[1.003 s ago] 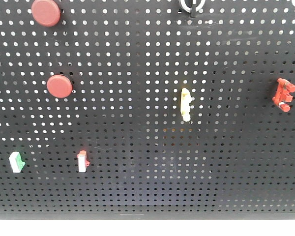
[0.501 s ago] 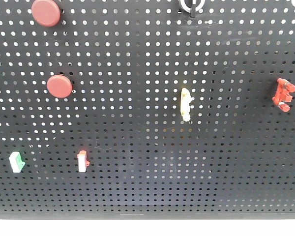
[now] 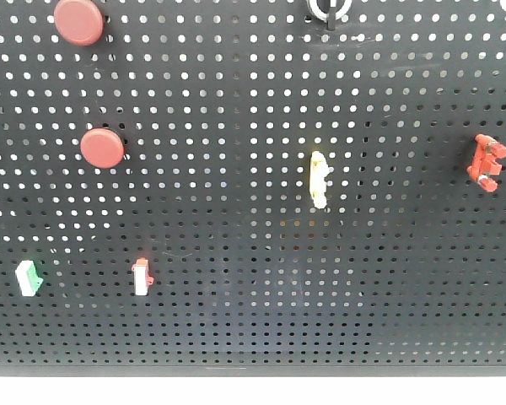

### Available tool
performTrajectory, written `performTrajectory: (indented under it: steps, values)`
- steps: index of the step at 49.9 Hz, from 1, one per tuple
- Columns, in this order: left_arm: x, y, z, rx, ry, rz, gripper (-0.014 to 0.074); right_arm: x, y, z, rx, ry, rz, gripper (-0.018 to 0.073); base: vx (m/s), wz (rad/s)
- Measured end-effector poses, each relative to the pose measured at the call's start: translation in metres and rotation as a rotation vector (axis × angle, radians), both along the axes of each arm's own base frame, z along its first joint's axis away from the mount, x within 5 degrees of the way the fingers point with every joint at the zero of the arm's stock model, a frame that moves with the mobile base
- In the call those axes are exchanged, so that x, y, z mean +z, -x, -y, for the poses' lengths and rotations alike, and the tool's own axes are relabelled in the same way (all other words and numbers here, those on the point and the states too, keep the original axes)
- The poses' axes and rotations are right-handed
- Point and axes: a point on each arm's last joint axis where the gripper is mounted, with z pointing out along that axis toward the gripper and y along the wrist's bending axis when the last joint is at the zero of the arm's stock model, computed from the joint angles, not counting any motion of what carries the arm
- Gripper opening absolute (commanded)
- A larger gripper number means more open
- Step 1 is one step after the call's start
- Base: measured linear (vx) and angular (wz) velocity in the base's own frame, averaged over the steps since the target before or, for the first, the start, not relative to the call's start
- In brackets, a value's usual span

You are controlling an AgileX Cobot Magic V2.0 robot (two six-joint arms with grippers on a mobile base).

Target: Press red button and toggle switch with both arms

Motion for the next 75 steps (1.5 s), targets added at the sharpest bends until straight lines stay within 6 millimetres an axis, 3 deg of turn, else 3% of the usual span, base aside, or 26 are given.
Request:
performTrajectory:
  steps: [4, 7, 17, 23, 29, 33, 39, 47, 55, 64, 75]
  values:
    - [0.010, 0.002, 0.000, -0.009, 0.035, 0.046, 0.0002, 0.016, 0.003, 0.000, 0.000, 0.002, 0.049, 0.0000, 0.00, 0.00]
    - [0.029, 0.007, 0.000, -0.013, 0.040, 0.098, 0.0002, 0.038, 0.009, 0.000, 0.000, 0.003, 0.110, 0.0000, 0.00, 0.00]
    - [0.126, 0.043, 0.002, 0.001, -0.038, 0.327, 0.0002, 0.126, 0.022, 0.000, -0.008, 0.005, 0.206, 0.0000, 0.00, 0.00]
    - [0.188, 0.054, 0.002, 0.016, -0.064, 0.384, 0.0002, 0.168, 0.009, 0.001, -0.012, 0.003, 0.176, 0.0000, 0.00, 0.00]
    - [0.221, 0.038, 0.001, 0.023, -0.065, 0.315, 0.0002, 0.199, -0.012, 0.002, -0.012, 0.002, 0.151, 0.0000, 0.00, 0.00]
    - [0.230, 0.017, 0.000, 0.026, -0.063, 0.226, 0.0002, 0.205, -0.031, 0.002, -0.012, 0.001, 0.111, 0.0000, 0.00, 0.00]
    - [0.224, -0.012, -0.001, 0.026, -0.060, 0.098, 0.0002, 0.200, -0.059, 0.003, -0.010, 0.000, 0.044, 0.0000, 0.00, 0.00]
    - [0.216, -0.041, -0.002, 0.024, -0.059, 0.006, 0.0002, 0.193, -0.078, 0.003, -0.009, -0.002, -0.011, 0.0000, 0.00, 0.00]
    - [0.217, -0.064, 0.002, -0.025, -0.030, -0.017, 0.0002, 0.191, -0.084, 0.003, -0.009, -0.002, -0.022, 0.0000, 0.00, 0.00]
    - [0.238, -0.080, 0.020, -0.152, -0.023, 0.019, 0.0002, 0.192, -0.084, 0.003, -0.008, -0.001, -0.012, 0.0000, 0.00, 0.00]
    - [0.266, -0.105, 0.055, -0.333, -0.054, 0.045, 0.0002, 0.192, -0.084, 0.003, -0.008, -0.001, -0.011, 0.0000, 0.00, 0.00]
